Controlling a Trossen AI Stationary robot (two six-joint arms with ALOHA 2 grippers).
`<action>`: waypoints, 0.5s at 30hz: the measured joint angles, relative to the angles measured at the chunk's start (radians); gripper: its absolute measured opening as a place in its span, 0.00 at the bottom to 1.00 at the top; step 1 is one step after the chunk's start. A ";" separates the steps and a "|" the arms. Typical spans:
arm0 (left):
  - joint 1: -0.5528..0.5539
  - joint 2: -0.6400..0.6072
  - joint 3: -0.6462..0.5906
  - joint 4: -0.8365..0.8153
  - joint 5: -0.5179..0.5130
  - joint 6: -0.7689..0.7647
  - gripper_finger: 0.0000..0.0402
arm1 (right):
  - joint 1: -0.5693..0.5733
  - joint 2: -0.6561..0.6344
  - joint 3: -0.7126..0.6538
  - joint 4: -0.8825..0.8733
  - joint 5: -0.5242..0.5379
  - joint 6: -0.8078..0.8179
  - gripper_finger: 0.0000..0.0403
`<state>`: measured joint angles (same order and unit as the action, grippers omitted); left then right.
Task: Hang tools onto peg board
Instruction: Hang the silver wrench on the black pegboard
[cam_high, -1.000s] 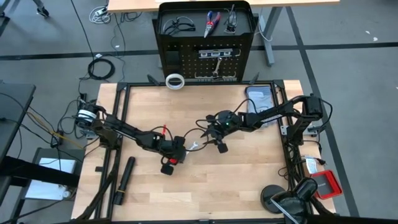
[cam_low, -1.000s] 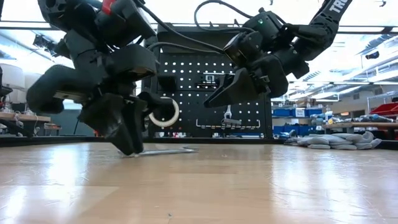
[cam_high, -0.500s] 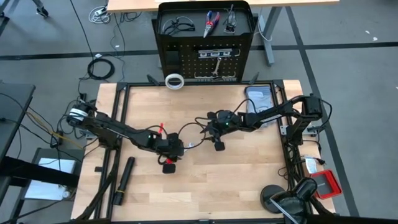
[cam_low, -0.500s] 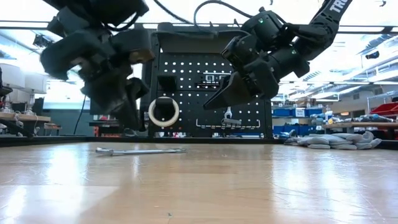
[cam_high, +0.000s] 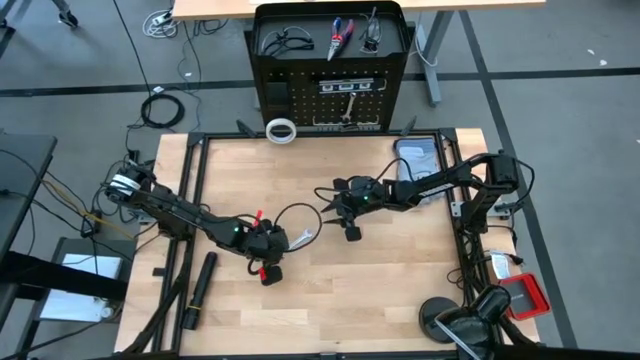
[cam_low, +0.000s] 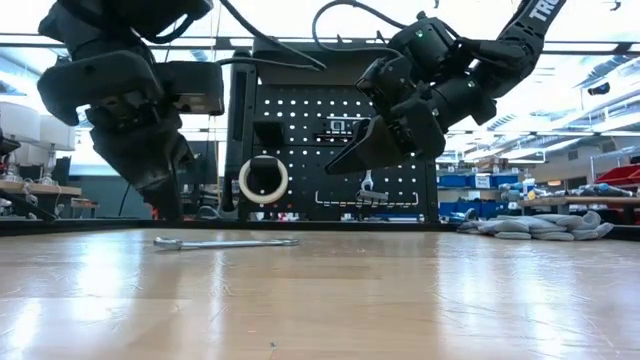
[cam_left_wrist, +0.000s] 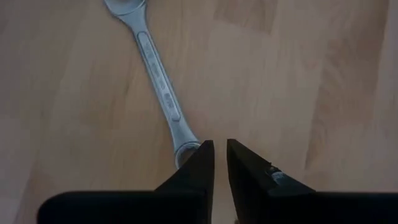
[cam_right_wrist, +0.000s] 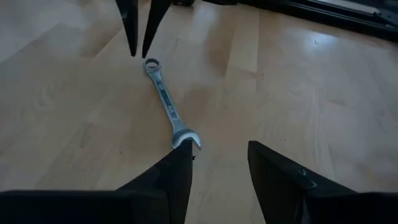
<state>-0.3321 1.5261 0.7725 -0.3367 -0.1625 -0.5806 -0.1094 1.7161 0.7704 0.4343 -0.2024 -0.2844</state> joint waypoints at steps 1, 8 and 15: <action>0.000 0.000 -0.006 0.004 -0.001 -0.009 0.11 | 0.003 0.000 0.000 0.000 0.000 -0.004 0.40; 0.002 0.000 -0.075 0.041 0.002 -0.034 0.08 | 0.034 0.000 0.000 0.002 -0.002 -0.008 0.40; 0.001 -0.002 -0.137 0.179 -0.016 0.036 0.08 | 0.040 0.000 0.000 0.002 -0.001 -0.005 0.41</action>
<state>-0.3306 1.5238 0.6355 -0.1580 -0.1783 -0.5445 -0.0698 1.7161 0.7704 0.4362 -0.2033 -0.2895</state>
